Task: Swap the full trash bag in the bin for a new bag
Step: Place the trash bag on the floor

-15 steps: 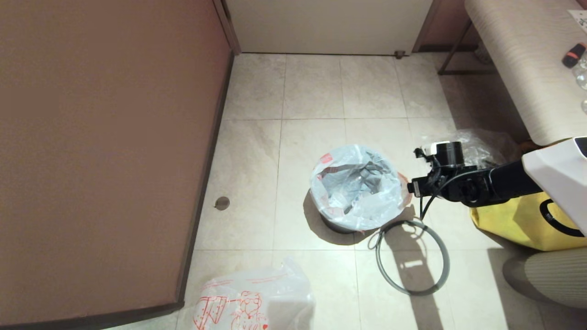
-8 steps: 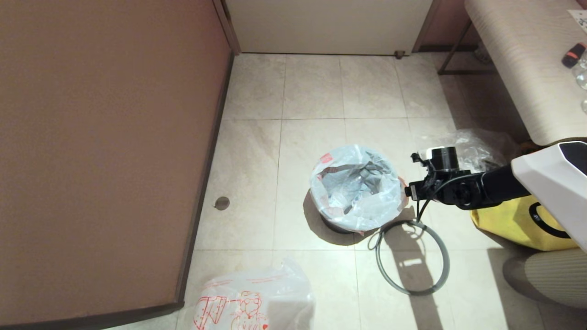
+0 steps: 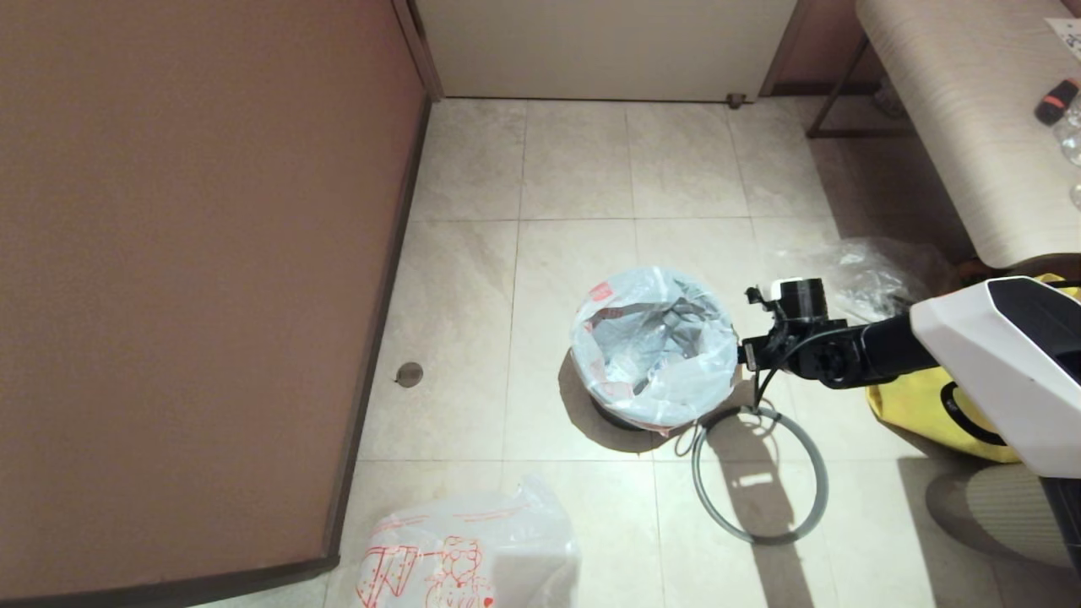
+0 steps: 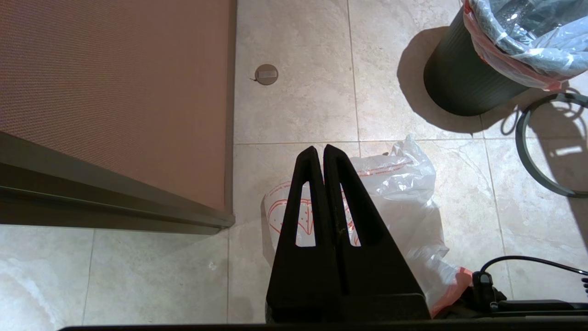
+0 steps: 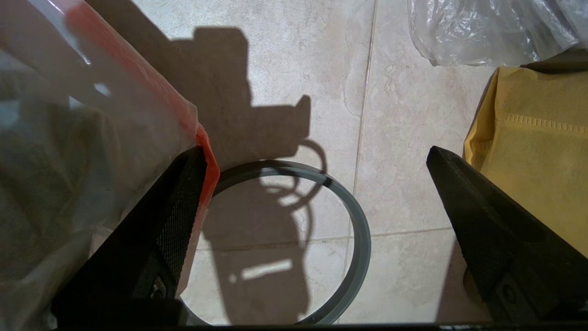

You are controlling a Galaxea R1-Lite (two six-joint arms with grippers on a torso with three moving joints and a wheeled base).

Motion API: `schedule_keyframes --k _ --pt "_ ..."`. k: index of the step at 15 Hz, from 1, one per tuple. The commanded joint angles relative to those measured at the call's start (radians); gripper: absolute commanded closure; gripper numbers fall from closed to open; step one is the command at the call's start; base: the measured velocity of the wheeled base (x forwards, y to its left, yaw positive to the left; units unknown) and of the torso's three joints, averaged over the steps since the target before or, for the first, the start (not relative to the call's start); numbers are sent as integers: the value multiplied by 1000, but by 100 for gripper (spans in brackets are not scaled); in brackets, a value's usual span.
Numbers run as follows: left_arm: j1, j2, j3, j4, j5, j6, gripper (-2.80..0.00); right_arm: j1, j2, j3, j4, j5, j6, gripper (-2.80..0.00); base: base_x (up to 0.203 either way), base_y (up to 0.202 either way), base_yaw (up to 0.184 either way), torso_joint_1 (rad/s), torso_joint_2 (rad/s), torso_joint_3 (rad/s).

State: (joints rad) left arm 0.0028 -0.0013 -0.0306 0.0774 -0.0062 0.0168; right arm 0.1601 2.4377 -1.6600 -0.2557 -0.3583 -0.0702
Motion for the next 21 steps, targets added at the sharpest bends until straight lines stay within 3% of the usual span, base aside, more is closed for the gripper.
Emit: schedule_keyframes --k 1,4,8,10,17,18,21 --pt "0 1 0 1 -1 0 0 -1 38 -29 -1 -3 -4 -280 0 0 0 0 0 0" --pt "0 1 0 1 0 0 0 -4 109 -118 1 -14 -43 -280 0 0 0 0 0 0" --pt "0 1 0 1 -1 0 0 -15 174 -200 -132 -176 -225 -280 0 0 0 0 0 0" --pt "0 1 0 1 -1 0 0 -10 173 -196 -220 -263 -276 -280 0 0 0 0 0 0" --pt "0 1 0 1 0 0 0 -2 89 -129 -218 -324 -277 -280 0 0 0 0 0 0" --pt "0 1 0 1 0 0 0 -2 89 -129 -217 -324 -273 0 0 0 0 0 0 0" --pt "0 1 0 1 0 0 0 -2 90 -129 -215 -328 -272 0 0 0 0 0 0 0"
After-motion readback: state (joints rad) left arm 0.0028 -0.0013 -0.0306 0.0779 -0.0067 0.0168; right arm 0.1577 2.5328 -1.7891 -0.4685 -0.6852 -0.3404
